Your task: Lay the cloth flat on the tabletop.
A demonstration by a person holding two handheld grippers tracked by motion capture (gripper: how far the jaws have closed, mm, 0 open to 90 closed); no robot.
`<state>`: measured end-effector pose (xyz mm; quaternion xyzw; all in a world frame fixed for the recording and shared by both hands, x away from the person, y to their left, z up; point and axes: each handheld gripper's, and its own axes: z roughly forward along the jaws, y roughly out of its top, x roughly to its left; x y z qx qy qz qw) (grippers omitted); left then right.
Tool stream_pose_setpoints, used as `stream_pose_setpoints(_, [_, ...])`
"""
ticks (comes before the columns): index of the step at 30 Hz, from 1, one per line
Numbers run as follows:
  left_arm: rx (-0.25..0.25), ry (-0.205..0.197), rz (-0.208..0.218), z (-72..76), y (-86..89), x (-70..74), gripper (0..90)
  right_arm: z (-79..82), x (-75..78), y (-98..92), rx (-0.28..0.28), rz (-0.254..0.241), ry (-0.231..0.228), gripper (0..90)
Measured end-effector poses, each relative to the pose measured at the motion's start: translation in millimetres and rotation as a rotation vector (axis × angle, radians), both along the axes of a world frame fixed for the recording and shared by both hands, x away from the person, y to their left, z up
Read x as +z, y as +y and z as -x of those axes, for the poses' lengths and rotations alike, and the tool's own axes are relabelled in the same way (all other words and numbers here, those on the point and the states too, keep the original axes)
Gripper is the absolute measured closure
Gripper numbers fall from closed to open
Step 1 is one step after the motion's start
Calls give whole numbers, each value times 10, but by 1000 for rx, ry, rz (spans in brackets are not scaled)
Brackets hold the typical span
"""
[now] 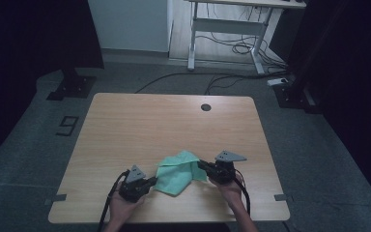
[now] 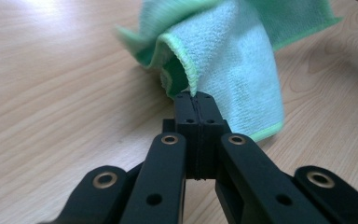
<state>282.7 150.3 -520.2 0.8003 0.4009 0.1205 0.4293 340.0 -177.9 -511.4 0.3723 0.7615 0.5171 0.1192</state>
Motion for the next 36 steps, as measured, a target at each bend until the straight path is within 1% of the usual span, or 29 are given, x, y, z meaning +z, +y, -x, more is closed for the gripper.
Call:
stream_pose_setpoints(1, [3, -1, 8, 4, 27, 17, 900, 18, 53, -17, -1, -5, -14, 876])
stream_pose_setpoints(2, [3, -3, 13, 8, 55, 37, 900, 27, 84, -27, 0, -3, -23, 876])
stream_pose_setpoints(3, [6, -6, 18, 16, 83, 58, 900, 27, 84, -27, 0, -3, -23, 876])
stream_pose_setpoints(6, [6, -18, 45, 59, 169, 142, 900, 60, 193, -65, -6, -12, -50, 876])
stream_pose_setpoints(7, [9, -32, 53, 97, 209, 206, 900, 87, 281, -103, -9, -26, -68, 876])
stream_pose_setpoints(8, [9, -32, 53, 97, 209, 206, 900, 87, 281, -103, -9, -26, -68, 876])
stream_pose_setpoints(9, [3, -46, 67, 136, 248, 290, 900, 118, 383, -149, -7, -39, -85, 876])
stream_pose_setpoints(10, [3, -46, 67, 136, 248, 290, 900, 118, 383, -149, -7, -39, -85, 876])
stream_pose_setpoints(11, [0, -58, 79, 156, 272, 346, 900, 128, 423, -164, -7, -41, -93, 876])
stream_pose_setpoints(12, [-4, -65, 86, 171, 290, 390, 900, 145, 494, -191, -11, -44, -105, 876])
stream_pose_setpoints(13, [-12, -75, 106, 194, 328, 464, 900, 153, 601, -243, -20, -45, -127, 876])
stream_pose_setpoints(14, [-12, -75, 106, 194, 328, 464, 900, 153, 601, -243, -20, -45, -127, 876])
stream_pose_setpoints(15, [-16, -80, 120, 209, 354, 505, 900, 131, 680, -291, -38, -44, -137, 876])
stream_pose_setpoints(17, [-18, -81, 123, 214, 370, 518, 900, 118, 701, -309, -43, -45, -137, 876])
stream_pose_setpoints(20, [-16, -73, 126, 206, 403, 509, 900, 60, 747, -359, -57, -51, -130, 876])
stream_pose_setpoints(24, [-25, -46, 142, 179, 442, 463, 900, 26, 695, -376, -62, -54, -107, 876])
stream_pose_setpoints(25, [-28, -39, 146, 177, 448, 457, 900, 22, 665, -382, -64, -56, -99, 876])
stream_pose_setpoints(28, [-33, -24, 137, 158, 451, 419, 900, 5, 546, -393, -68, -67, -65, 875])
stream_pose_setpoints(29, [-31, -2, 135, 124, 448, 357, 900, -26, 458, -392, -73, -66, -35, 875])
stream_pose_setpoints(30, [-31, -2, 135, 124, 448, 357, 900, -26, 458, -392, -73, -66, -35, 875])
stream_pose_setpoints(32, [-26, 32, 125, 73, 444, 260, 900, -67, 373, -381, -78, -55, -14, 874])
stream_pose_setpoints(33, [-23, 50, 116, 48, 440, 205, 899, -123, 285, -356, -80, -39, 15, 872])
stream_pose_setpoints(34, [-22, 62, 111, 31, 437, 165, 899, -123, 285, -356, -80, -39, 15, 872])
stream_pose_setpoints(35, [-19, 82, 97, 6, 427, 96, 898, -143, 254, -347, -81, -29, 22, 870])
stream_pose_setpoints(36, [-17, 88, 87, -3, 421, 70, 898, -178, 193, -323, -83, -19, 38, 865])
